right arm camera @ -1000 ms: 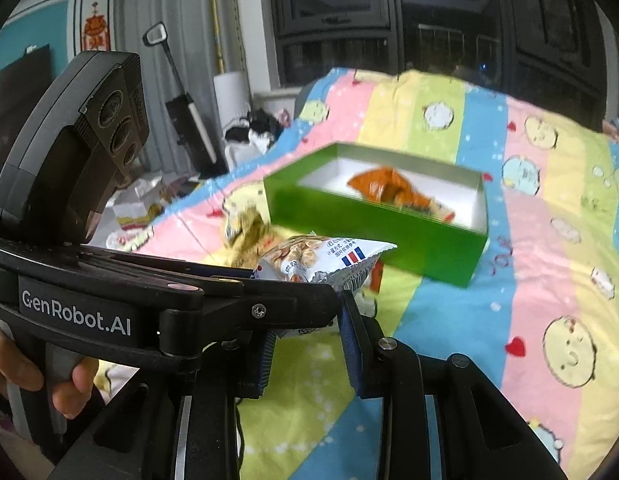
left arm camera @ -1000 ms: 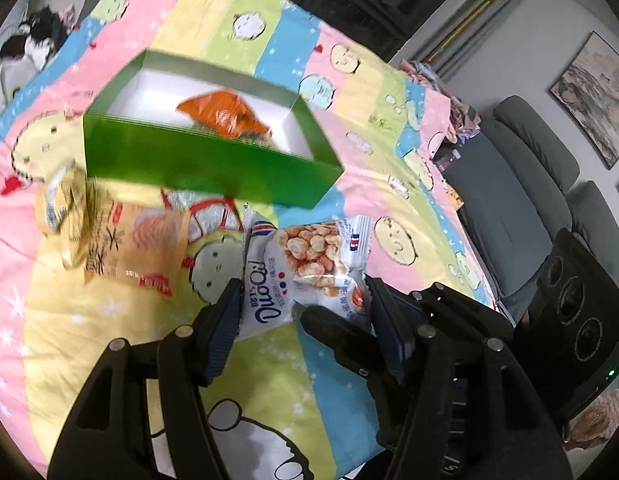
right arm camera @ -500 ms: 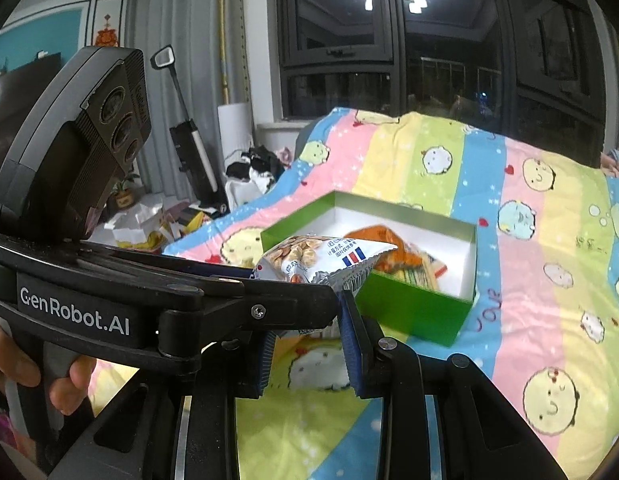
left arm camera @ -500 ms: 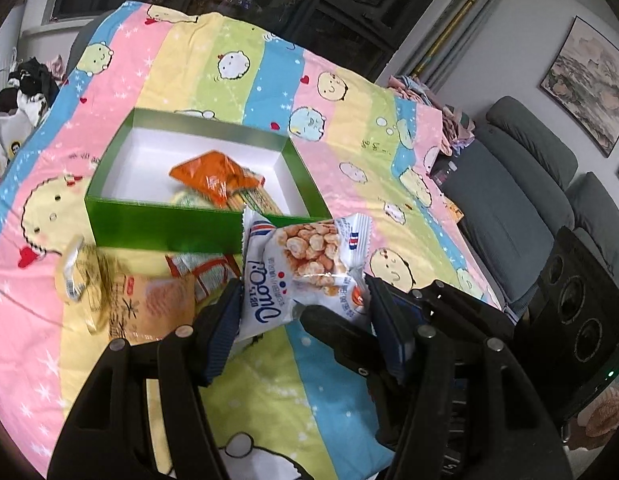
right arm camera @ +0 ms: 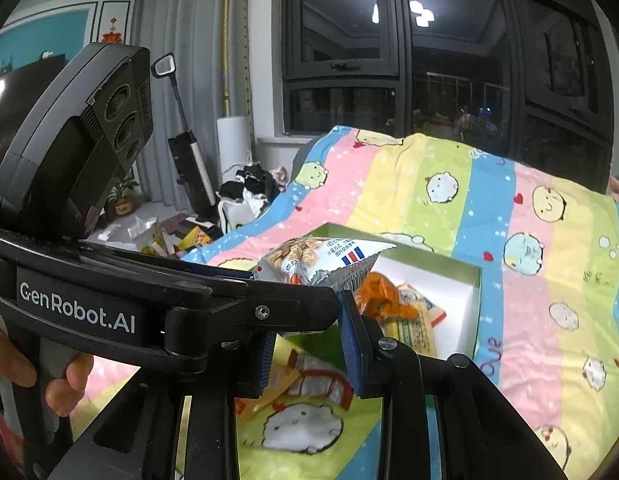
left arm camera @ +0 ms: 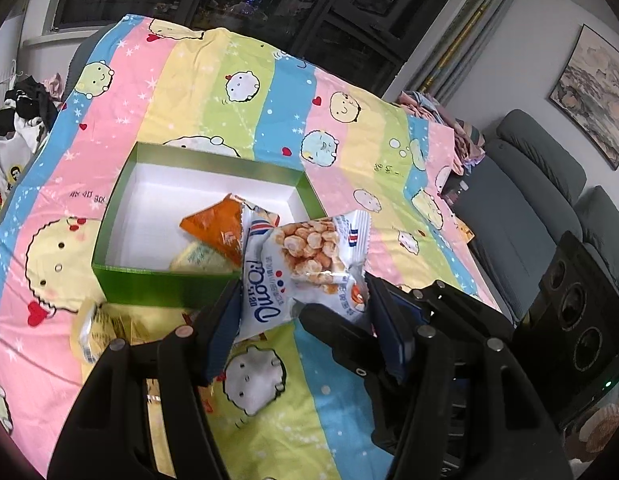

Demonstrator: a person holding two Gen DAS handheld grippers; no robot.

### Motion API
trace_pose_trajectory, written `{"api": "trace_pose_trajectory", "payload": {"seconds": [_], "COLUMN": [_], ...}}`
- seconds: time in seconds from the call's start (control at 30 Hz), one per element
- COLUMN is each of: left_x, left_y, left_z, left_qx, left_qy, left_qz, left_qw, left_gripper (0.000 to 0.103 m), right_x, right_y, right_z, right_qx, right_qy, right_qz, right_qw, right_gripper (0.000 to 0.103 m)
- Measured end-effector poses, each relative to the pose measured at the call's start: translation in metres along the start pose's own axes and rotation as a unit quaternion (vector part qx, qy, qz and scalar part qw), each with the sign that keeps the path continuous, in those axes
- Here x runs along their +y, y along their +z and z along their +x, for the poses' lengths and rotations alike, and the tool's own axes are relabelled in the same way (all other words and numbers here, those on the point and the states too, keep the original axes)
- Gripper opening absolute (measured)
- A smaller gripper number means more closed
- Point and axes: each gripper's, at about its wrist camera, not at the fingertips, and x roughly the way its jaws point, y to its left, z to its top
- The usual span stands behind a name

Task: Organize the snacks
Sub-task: 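Carry the white puff bag with the left tool over the green box, then open the left tool to release the puff bag into the box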

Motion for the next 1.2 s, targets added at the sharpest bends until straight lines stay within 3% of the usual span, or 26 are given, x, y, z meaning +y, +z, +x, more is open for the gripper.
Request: {"api": "trace_pose_trajectory", "payload": {"seconds": [0.5,0.8,1.2], "left_x": [0.04,0.075,0.094], "left_y": [0.059,0.053,0.046], "left_z": [0.036,0.07,0.096], "left_qx": [0.009,0.041,0.067], "left_qy": [-0.003,0.007,0.019], "left_qz": [-0.03,-0.074,-0.098], "left_qw": [0.9995,0.9964,0.9928], "left_gripper": [0.061,0.061,0.061], "right_x": [-0.034,-0.043,-0.05], "right_y": [0.038,0.023,0.008], "right_z": [0.062,0.106,0.134], "right_qx": [0.011,0.058,0.097], "right_qy": [0.016,0.028,0.029], "right_qz": [0.014,0.028,0.043], "right_qw": [1.0,0.998,0.994], "right_gripper": [0.032,0.032,0.032]}}
